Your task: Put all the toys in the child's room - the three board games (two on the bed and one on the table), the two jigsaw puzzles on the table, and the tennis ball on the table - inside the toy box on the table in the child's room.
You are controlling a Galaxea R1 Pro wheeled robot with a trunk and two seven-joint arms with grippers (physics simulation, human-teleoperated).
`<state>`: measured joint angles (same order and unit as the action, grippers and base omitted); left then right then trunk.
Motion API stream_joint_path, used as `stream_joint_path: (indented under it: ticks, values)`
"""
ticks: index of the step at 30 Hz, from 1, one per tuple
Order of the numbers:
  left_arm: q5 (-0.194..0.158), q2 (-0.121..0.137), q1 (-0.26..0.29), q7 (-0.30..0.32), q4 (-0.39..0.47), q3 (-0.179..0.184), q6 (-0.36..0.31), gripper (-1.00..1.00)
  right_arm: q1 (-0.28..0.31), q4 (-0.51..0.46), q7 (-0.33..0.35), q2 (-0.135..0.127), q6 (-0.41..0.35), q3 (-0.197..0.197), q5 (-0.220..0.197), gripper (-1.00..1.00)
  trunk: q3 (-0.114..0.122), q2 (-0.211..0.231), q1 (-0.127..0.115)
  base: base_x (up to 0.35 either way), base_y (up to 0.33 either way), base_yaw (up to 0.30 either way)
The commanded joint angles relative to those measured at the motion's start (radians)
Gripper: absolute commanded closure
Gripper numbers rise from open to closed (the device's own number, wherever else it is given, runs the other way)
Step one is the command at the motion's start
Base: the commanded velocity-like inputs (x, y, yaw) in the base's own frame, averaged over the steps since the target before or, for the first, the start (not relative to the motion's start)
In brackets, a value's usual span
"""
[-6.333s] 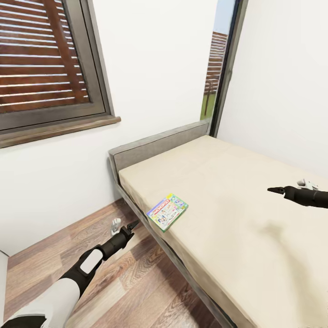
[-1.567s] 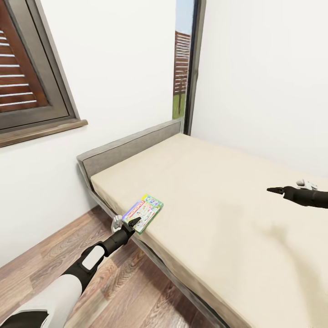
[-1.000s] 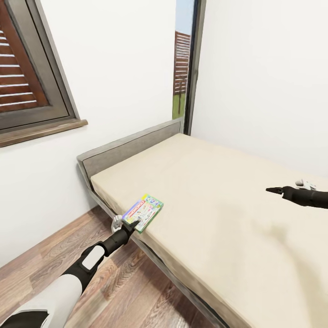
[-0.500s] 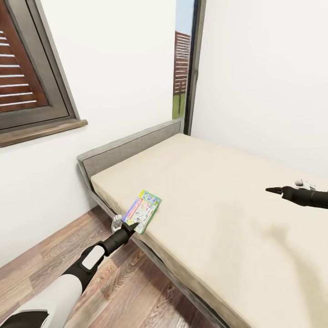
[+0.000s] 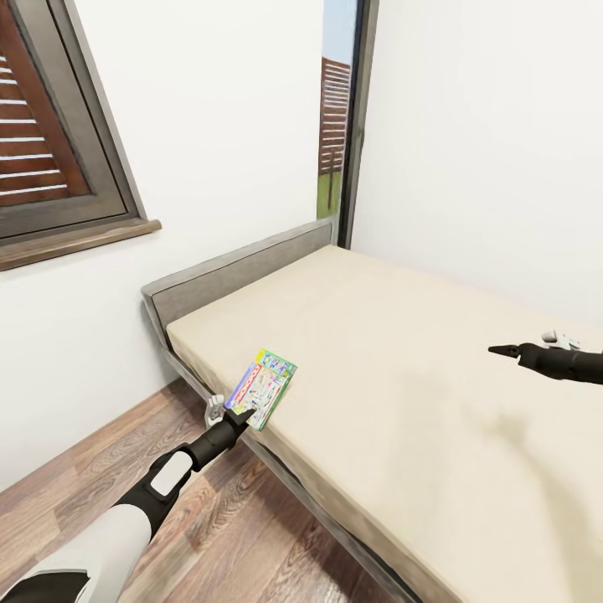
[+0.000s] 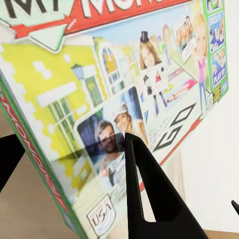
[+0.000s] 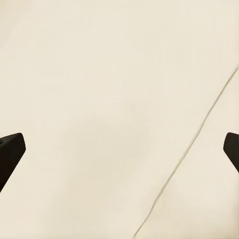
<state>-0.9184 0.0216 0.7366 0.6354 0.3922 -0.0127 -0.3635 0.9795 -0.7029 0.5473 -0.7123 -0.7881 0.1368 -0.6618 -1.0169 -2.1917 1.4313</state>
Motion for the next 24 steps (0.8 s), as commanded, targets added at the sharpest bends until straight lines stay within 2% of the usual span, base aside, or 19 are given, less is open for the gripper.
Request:
stream_joint_path:
  ticks: [1, 18, 24]
  values:
    - [0.010, 0.000, 0.000, -0.013, -0.002, -0.001, 0.000, 1.00, 0.000, 0.000, 0.002, -0.001, -0.002, 0.003, -0.001, -1.00, -0.001, 0.000, 0.000, 0.000, 0.000, 0.000]
    - [0.010, 0.000, 0.000, -0.012, 0.000, -0.001, 0.001, 1.00, -0.002, -0.001, 0.003, -0.001, -0.002, 0.003, -0.001, -1.00, -0.001, 0.000, 0.000, 0.000, 0.000, 0.000]
    - [0.010, -0.001, -0.004, -0.011, 0.026, -0.001, 0.001, 1.00, -0.003, -0.009, 0.002, -0.002, -0.002, 0.003, -0.001, -1.00, -0.001, 0.000, 0.000, 0.000, 0.000, 0.000]
